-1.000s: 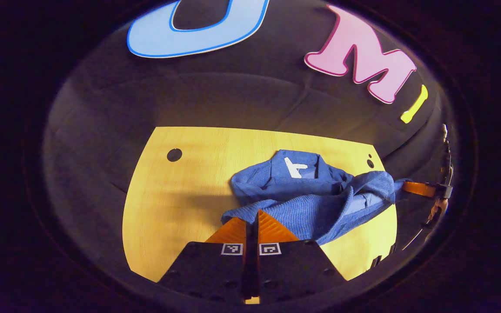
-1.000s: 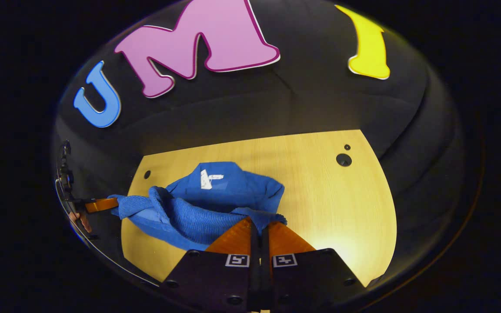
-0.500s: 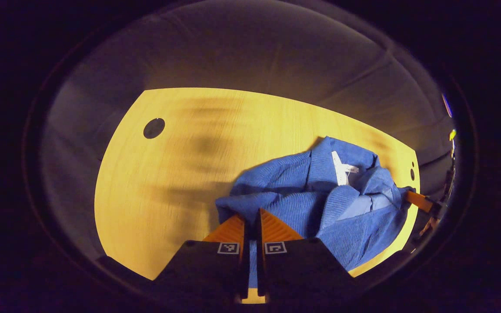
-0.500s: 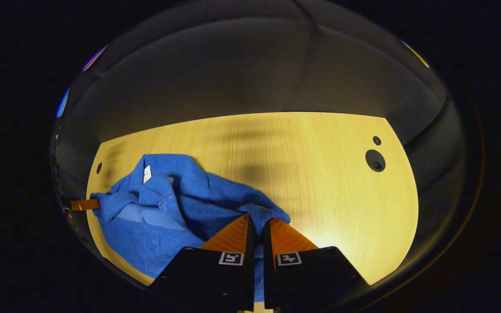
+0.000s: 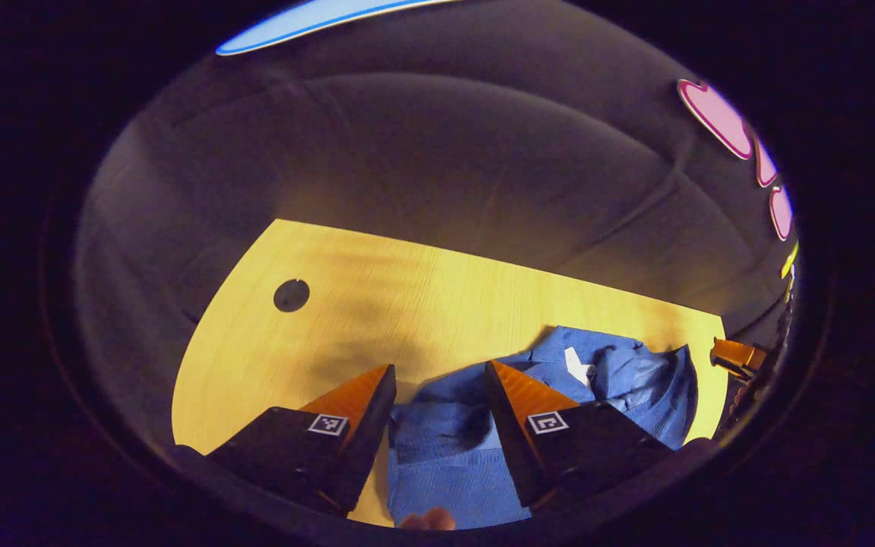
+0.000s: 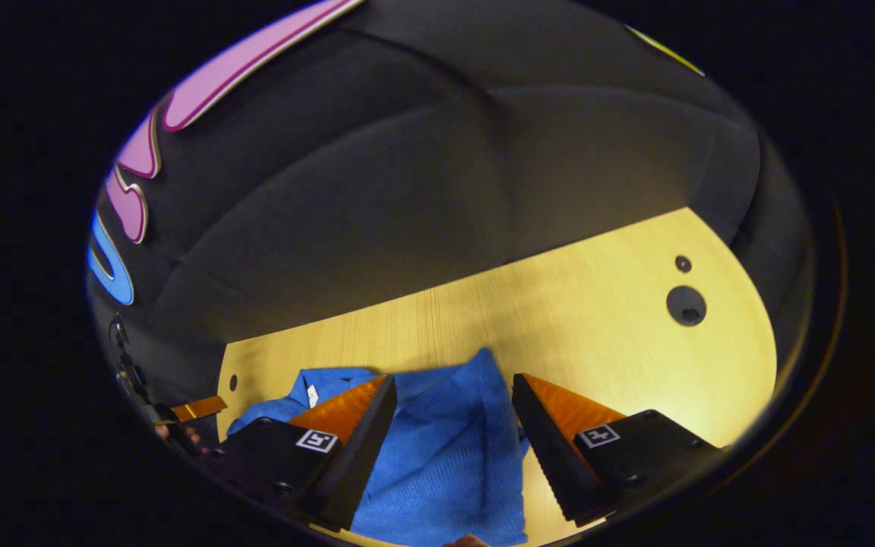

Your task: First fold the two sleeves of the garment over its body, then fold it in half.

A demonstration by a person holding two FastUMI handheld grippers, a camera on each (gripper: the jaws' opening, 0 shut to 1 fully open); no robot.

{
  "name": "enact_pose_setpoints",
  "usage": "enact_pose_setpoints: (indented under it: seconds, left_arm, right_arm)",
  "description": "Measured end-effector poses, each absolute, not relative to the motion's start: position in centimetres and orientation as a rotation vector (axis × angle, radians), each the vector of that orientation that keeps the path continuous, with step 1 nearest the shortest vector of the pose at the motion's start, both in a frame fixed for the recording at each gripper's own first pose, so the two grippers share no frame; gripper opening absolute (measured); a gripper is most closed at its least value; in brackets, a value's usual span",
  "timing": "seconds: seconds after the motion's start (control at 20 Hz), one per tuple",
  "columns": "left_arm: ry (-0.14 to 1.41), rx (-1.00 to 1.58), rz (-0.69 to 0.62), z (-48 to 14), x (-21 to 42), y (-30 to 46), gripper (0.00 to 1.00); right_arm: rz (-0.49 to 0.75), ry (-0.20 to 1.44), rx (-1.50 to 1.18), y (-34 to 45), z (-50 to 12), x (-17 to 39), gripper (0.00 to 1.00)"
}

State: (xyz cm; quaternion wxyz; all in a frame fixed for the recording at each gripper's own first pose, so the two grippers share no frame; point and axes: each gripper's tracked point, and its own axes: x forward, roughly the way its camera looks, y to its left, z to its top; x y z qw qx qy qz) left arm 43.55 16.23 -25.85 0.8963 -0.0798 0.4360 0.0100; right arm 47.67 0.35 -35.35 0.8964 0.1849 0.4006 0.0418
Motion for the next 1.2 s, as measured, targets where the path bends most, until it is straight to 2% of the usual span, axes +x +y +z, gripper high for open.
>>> enact_pose_setpoints:
  seconds: [0.1,0.15,0.2,0.45,0.7,1.1,1.2]
  left_arm:
    - [0.836,-0.112,0.000,-23.0,44.1,15.8,0.69]
    - [0.802,-0.074,-0.010,-21.5,43.8,15.5,0.72]
    - [0.770,-0.040,-0.028,-20.3,43.8,15.1,0.87]
    - [0.573,0.029,-0.066,-12.0,39.5,12.7,0.87]
    - [0.374,0.109,-0.050,-5.6,30.4,10.3,0.87]
    - [0.067,0.085,-0.055,1.9,16.6,5.3,0.84]
    - [0.022,0.077,-0.060,3.0,12.4,5.0,0.86]
  right_arm:
    - [0.090,0.757,0.347,-0.5,-32.9,48.0,0.98]
    - [0.098,0.730,0.327,-0.4,-31.8,47.9,0.98]
    - [0.111,0.702,0.306,-0.4,-30.3,47.3,0.98]
    - [0.199,0.542,0.123,0.1,-22.1,42.9,0.98]
    - [0.218,0.400,0.096,1.0,-14.3,36.3,0.98]
    - [0.241,0.235,0.073,2.2,-7.4,23.9,0.98]
    - [0.234,0.166,0.060,2.6,-5.2,20.0,0.98]
